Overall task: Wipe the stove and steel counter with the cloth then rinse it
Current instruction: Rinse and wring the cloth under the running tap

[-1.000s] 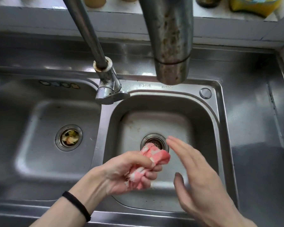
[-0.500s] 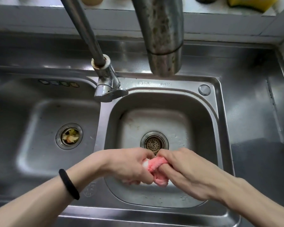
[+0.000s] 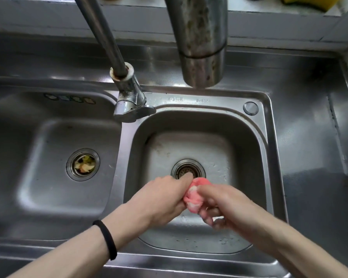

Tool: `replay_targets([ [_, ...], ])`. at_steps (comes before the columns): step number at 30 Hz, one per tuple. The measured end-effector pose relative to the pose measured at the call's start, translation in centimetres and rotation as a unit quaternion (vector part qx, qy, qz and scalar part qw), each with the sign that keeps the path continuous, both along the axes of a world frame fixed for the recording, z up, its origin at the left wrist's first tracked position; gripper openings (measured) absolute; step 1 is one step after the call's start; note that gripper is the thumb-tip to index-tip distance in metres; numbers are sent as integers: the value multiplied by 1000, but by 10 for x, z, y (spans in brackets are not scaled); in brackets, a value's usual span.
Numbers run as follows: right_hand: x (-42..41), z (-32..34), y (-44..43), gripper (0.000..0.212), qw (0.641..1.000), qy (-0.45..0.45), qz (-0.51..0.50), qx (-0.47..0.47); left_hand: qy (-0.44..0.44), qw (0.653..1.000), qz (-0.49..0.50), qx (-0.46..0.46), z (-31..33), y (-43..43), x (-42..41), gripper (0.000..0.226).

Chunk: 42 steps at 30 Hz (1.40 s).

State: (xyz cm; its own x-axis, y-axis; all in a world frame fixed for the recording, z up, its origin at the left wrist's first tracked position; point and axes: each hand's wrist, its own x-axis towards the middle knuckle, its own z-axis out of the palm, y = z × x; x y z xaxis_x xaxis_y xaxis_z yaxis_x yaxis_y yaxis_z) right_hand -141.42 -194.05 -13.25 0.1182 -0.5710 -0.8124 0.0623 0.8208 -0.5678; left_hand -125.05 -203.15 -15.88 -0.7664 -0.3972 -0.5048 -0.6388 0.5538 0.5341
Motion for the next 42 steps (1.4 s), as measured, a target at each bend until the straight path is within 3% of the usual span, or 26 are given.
replay_targets([
  [1, 0, 3, 8, 28, 991, 109, 52, -64, 8, 996, 18, 82, 3, -5, -1, 18],
  [3, -2, 12, 26, 53, 920, 284, 174, -207, 8, 962, 76, 264, 10, -13, -3, 10],
  [5, -1, 18, 36, 72, 846, 364, 271, -279, -35, 922, 105, 372, 20, -18, -6, 20],
  [8, 0, 20, 32, 53, 784, 432, 298, -332, -59, 903, 58, 421, 32, -21, -8, 26],
  [10, -3, 22, 23, 35, 756, 469, 287, -353, -60, 911, 30, 408, 36, -22, -8, 24],
  [12, -5, 19, 19, 40, 782, 445, 286, -330, -53, 933, 16, 356, 36, -23, -9, 18],
  [14, 1, 14, 18, 43, 858, 356, 217, -299, -37, 966, 5, 257, 34, -23, -10, 11],
  [16, 9, 7, 12, 48, 947, 235, 43, -214, -24, 991, 2, 129, 30, -18, -13, 13],
  [17, 12, 4, 7, 53, 977, 154, -69, -129, -23, 998, 3, 65, 27, -14, -14, 17],
  [19, 16, -2, -2, 50, 971, -21, -232, 48, -28, 997, -12, -66, 19, -2, -16, 25],
  [21, 17, -3, -9, 41, 940, -103, -293, 141, -34, 989, -16, -145, 8, 11, -17, 28],
  [23, 17, 1, -9, 39, 955, -62, -264, 116, -40, 989, 14, -143, 1, 14, -13, 29],
  [25, 19, 9, 2, 37, 982, 112, -149, 11, -49, 996, 52, -44, 2, 5, -8, 26],
  [26, 18, 13, 11, 27, 963, 250, -56, -83, -46, 994, 79, 51, 3, -2, -6, 28],
  [27, 16, 14, 21, 20, 910, 371, 46, -178, -41, 979, 122, 160, 5, -9, -5, 33],
  [28, 16, 14, 30, 41, 841, 459, 138, -251, -40, 947, 168, 269, 10, -14, -4, 37],
  [29, 15, 12, 37, 69, 780, 504, 196, -315, -51, 907, 198, 367, 15, -18, -6, 39],
  [30, 16, 9, 41, 84, 733, 527, 226, -366, -67, 872, 198, 442, 22, -21, -7, 38],
  [31, 19, 7, 42, 83, 688, 547, 245, -410, -82, 848, 175, 494, 28, -23, -8, 36],
  [32, 24, 7, 42, 75, 664, 552, 255, -435, -96, 831, 139, 530, 35, -24, -10, 32],
  [34, 29, 7, 36, 60, 641, 560, 248, -463, -118, 806, 74, 575, 43, -27, -11, 31],
  [36, 28, 5, 26, 44, 597, 580, 249, -495, -141, 797, 39, 586, 49, -31, -11, 45],
  [39, 26, 5, 8, 28, 548, 629, 283, -473, -175, 830, 20, 529, 48, -33, -14, 49],
  [40, 28, 11, -2, 19, 554, 638, 313, -434, -191, 857, 15, 478, 46, -32, -16, 47],
  [42, 31, 18, -16, 16, 614, 588, 421, -317, -229, 913, -23, 337, 42, -27, -22, 38],
])
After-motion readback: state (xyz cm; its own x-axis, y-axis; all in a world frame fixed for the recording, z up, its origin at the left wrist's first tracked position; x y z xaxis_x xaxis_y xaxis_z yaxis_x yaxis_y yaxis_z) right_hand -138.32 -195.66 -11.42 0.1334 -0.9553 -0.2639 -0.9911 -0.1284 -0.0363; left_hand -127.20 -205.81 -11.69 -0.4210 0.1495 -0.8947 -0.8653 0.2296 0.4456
